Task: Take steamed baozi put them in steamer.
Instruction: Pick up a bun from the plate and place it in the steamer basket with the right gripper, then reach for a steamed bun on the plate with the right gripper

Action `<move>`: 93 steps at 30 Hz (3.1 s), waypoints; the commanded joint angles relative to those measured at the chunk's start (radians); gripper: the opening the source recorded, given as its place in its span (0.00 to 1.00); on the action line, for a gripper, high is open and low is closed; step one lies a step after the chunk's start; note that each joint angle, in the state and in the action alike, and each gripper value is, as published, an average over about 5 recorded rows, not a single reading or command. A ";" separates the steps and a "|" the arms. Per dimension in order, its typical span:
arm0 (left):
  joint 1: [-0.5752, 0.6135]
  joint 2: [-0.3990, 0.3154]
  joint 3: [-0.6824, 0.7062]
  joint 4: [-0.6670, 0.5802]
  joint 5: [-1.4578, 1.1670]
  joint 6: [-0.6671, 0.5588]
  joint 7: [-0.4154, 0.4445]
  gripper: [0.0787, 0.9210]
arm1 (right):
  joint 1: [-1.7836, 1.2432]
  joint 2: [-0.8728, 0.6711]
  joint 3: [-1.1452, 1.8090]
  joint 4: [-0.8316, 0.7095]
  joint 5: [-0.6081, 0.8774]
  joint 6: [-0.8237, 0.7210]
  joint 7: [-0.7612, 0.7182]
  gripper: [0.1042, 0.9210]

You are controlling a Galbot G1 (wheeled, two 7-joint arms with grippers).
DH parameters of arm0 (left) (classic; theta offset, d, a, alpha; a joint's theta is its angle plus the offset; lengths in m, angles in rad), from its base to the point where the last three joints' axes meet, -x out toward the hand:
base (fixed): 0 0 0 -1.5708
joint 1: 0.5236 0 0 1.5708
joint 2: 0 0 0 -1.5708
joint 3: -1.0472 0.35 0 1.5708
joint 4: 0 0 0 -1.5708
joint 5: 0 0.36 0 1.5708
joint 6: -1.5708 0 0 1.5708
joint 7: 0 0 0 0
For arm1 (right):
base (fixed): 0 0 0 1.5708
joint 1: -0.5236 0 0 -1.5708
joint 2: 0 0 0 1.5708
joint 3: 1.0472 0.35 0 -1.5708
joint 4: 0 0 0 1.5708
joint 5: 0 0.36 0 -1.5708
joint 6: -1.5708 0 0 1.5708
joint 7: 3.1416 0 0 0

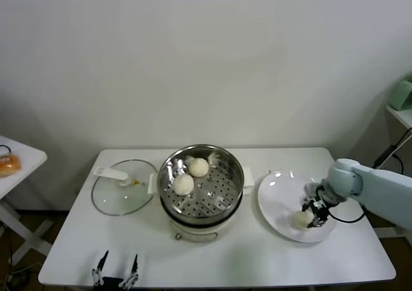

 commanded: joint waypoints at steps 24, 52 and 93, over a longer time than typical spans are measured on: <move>-0.002 -0.013 0.003 0.007 0.015 -0.010 -0.003 0.88 | 0.788 0.460 -0.182 0.478 0.013 0.474 -0.066 0.58; -0.013 -0.014 -0.004 0.016 0.005 -0.010 -0.003 0.88 | 0.351 0.682 -0.196 0.186 -0.303 0.479 0.011 0.57; -0.012 -0.010 -0.007 0.035 0.028 -0.005 0.005 0.88 | 0.126 0.013 -0.113 -0.218 -0.048 0.151 -0.099 0.88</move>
